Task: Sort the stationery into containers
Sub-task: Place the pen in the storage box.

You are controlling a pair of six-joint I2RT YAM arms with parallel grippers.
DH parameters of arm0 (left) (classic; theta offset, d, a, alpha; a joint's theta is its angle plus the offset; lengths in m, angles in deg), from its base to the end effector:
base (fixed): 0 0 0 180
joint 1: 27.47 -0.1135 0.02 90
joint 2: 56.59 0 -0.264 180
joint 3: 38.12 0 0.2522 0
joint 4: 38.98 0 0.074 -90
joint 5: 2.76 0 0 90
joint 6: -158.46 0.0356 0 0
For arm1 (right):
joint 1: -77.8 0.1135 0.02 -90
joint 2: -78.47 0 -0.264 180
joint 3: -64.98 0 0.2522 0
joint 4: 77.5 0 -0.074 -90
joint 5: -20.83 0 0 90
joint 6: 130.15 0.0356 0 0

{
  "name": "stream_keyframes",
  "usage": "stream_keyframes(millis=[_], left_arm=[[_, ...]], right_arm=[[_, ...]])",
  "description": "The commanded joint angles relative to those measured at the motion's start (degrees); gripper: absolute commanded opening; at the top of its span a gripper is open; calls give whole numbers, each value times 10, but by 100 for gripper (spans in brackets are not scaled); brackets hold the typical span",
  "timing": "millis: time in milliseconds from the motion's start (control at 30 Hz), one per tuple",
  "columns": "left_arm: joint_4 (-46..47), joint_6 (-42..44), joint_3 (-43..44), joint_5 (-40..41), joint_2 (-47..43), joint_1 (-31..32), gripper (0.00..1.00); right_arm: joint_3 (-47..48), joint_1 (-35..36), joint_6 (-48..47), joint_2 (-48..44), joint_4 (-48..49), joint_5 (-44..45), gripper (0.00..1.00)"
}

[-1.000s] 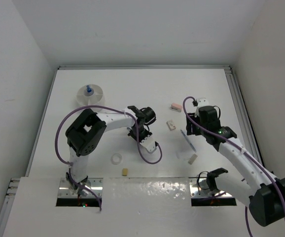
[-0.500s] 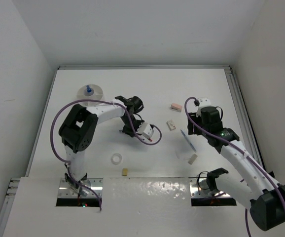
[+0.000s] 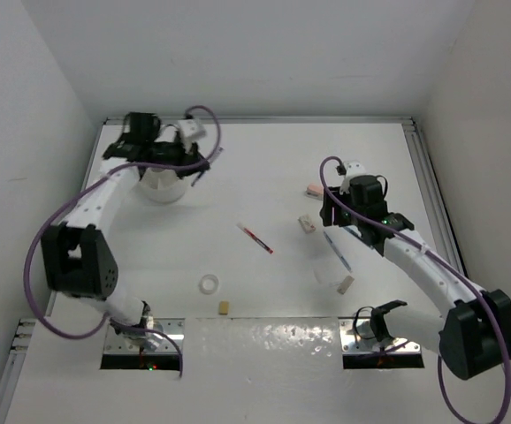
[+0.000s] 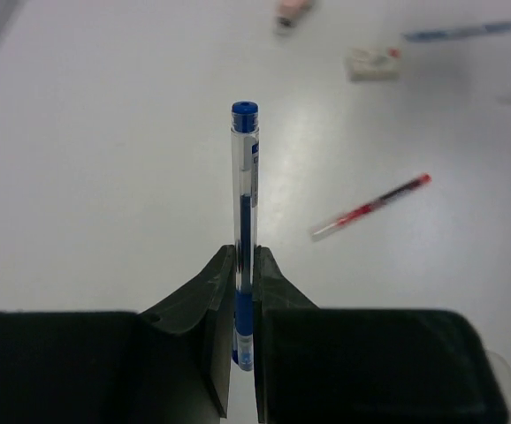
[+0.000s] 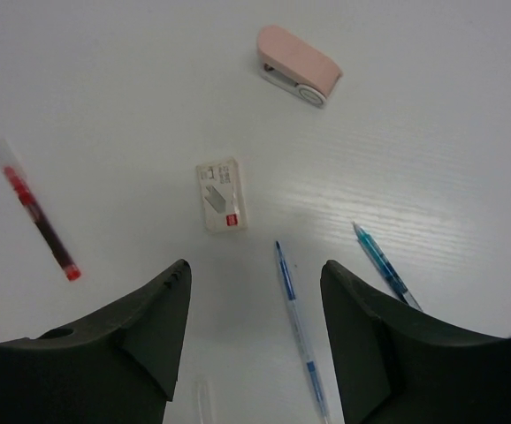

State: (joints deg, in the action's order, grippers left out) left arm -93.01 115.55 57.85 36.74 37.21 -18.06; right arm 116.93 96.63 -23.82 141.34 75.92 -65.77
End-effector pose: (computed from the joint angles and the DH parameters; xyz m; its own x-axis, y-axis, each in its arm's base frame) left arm 0.3400 -0.0842 0.3105 -0.1078 0.4901 -0.8650 0.9592 0.2800 0.0391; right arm 0.2223 0.0736 0.2340 -0.6310 0.0814 -0.7715 -0.1045 0.9765 0.1884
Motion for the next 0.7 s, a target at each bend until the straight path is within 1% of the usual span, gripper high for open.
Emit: stream_keyframes(millis=[0, 33, 67, 100, 133, 167, 200, 267, 333, 400, 500, 533, 667], left_arm=[[308, -236, -127, -38, -110, -71, 0], [360, -240, -156, -16, -128, -76, 0], [445, -239, -180, 26, -142, -80, 0], [470, -236, -195, 41, -155, -84, 0], [499, -237, -211, 42, -151, -94, 0], [509, -240, -211, 36, -145, -110, 0], [521, -262, -210, 28, -130, -124, 0], [563, -278, -215, -4, -118, -136, 0], [601, -282, -224, -9, -106, -147, 0], [619, -293, -223, -7, -90, -162, 0], [635, -280, -225, -9, -65, -186, 0], [635, -277, -225, -22, -57, -192, 0], [601, -257, -212, -64, -13, -203, 0]], right_arm=[[44, -3, 18, 37, 70, -31, 59], [52, -2, 17, 45, 72, -30, 59], [59, -2, 15, 65, 72, -51, 59], [68, -3, 12, 73, 69, -55, 59], [85, -3, 12, 80, 64, -55, 59], [93, -3, 8, 88, 62, -60, 59], [106, -2, 4, 102, 59, -63, 59], [118, -2, 1, 114, 55, -63, 59], [137, -3, -3, 131, 52, -63, 59], [154, -3, -2, 146, 48, -62, 59], [169, -3, 3, 162, 45, -60, 59], [173, -3, 3, 165, 44, -59, 59], [204, -3, 3, 187, 30, -58, 59]])
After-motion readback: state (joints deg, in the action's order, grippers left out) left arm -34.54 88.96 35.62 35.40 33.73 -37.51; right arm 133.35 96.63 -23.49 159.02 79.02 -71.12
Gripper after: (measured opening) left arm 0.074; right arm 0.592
